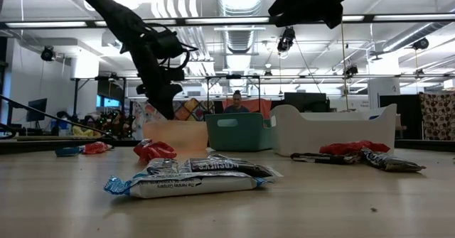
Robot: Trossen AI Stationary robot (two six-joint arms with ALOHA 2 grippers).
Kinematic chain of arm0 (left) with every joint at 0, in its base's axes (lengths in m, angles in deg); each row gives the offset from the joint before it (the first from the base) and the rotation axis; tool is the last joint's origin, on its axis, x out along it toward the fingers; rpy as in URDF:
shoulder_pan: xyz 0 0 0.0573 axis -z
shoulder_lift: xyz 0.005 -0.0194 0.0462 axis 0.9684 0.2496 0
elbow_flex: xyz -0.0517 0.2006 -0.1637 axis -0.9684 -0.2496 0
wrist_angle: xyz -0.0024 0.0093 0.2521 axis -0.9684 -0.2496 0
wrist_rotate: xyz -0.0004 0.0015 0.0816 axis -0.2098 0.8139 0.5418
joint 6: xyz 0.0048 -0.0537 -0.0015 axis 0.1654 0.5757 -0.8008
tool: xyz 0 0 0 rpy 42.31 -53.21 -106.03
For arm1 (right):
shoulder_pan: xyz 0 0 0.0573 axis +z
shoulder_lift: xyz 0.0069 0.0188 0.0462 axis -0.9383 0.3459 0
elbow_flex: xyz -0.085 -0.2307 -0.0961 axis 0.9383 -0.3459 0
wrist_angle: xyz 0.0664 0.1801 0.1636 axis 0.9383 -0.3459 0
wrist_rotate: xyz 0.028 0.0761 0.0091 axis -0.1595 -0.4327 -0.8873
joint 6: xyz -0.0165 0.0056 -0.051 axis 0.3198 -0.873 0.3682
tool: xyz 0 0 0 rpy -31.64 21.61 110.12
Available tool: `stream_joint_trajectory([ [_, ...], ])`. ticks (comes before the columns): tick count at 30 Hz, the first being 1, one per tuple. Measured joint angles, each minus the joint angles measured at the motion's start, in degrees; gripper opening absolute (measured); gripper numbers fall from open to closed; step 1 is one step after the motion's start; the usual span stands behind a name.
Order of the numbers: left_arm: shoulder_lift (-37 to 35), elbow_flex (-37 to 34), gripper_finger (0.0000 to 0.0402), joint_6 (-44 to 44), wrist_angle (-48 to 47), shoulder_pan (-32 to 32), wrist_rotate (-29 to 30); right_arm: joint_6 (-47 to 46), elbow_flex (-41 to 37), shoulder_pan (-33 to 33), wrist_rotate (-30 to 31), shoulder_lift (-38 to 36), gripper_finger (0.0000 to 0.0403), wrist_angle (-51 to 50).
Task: Sort candy
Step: Put the white chocolate bar into the green bin
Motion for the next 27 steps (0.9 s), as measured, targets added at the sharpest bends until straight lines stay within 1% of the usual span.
stream_joint_trajectory([
  [6,-0.9,0.01,0.0091,1.08,-0.42,0.17,-0.07,-1.92,0.0,0.01,-0.48,0.0,0.0168,-0.82],
  [11,-3.99,-0.23,0.0093,3.16,-1.29,1.75,-0.75,-5.12,0.0,0.01,-4.05,0.0,0.0169,-1.29],
  [14,-7.15,-0.83,0.0093,4.81,-1.14,4.03,-3.77,-7.71,0.0,0.01,-6.94,0.0,0.0165,-1.35],
  [17,-10.84,-1.67,0.0093,6.26,-0.4,7.7,-6.81,-10.77,0.0,0.01,-10.81,0.0,0.016,-1.36],
  [20,-14.57,-2.87,0.0091,7.21,1.58,12.73,-7.16,-12.77,0.0,0.01,-13.83,0.0,0.0155,-2.06],
  [22,-17.18,-4.42,0.0091,7.68,4.68,16.77,-7.26,-13.83,0.0,0.01,-15.68,0.0,0.0151,-3.82],
  [27,-23.2,-9.92,0.0091,8.58,13.98,27.37,-7.48,-16.99,0.0,0.01,-20.12,0.0,0.0142,-11.91],
])
